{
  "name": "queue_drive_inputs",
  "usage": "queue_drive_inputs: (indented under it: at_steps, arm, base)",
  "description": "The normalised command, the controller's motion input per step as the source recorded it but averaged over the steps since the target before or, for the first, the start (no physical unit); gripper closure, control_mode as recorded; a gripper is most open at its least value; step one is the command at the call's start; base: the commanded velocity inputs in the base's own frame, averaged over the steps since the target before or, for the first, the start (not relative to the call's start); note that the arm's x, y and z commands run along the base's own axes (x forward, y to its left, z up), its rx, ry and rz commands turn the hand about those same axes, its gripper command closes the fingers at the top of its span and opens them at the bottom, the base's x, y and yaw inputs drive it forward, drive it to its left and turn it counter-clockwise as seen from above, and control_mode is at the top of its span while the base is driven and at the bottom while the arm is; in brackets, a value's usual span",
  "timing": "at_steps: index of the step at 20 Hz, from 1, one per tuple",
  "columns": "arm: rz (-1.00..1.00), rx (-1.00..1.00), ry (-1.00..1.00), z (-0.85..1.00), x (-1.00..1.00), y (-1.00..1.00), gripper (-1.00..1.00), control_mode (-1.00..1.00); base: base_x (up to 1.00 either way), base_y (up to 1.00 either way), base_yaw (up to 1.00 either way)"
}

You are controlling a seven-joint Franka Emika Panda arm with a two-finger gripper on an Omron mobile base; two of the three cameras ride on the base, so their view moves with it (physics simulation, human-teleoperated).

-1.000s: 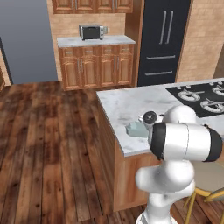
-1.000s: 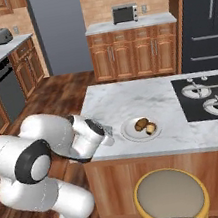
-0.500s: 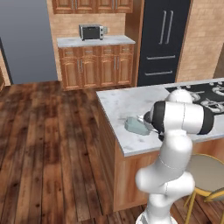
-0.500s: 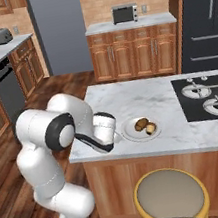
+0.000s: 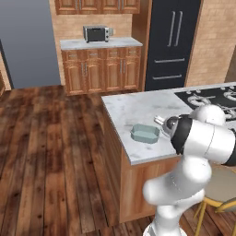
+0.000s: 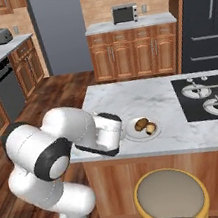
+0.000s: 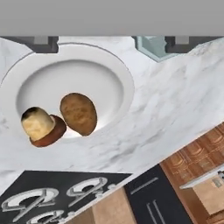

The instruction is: Retrieve the tupperware and aluminum foil from the cabinet and place them on the dining counter near the plate with potato and mushroom to prepare for storing leftovers.

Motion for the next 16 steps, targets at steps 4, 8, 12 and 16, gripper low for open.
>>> queue_drive_inputs:
  at_steps: [4, 8, 12, 16]
  arm:
    - [0.08, -0.07, -0.07, 1.00, -1.00, 0.00, -1.00, -1.00]
    - [0.06, -0.06, 0.08, 1.00, -0.98, 0.01, -1.00, -1.00]
    - [0.13, -0.09, 0.20, 1.00, -0.12, 0.08, -1.00, -1.00]
    - [0.08, -0.16, 0.16, 1.00, 0.34, 0.24, -1.00, -1.00]
  base:
    - [0.00, 0.00, 0.00]
    - [0.00, 0.00, 0.00]
    - [0.00, 0.00, 0.00]
    - [0.00, 0.00, 0.00]
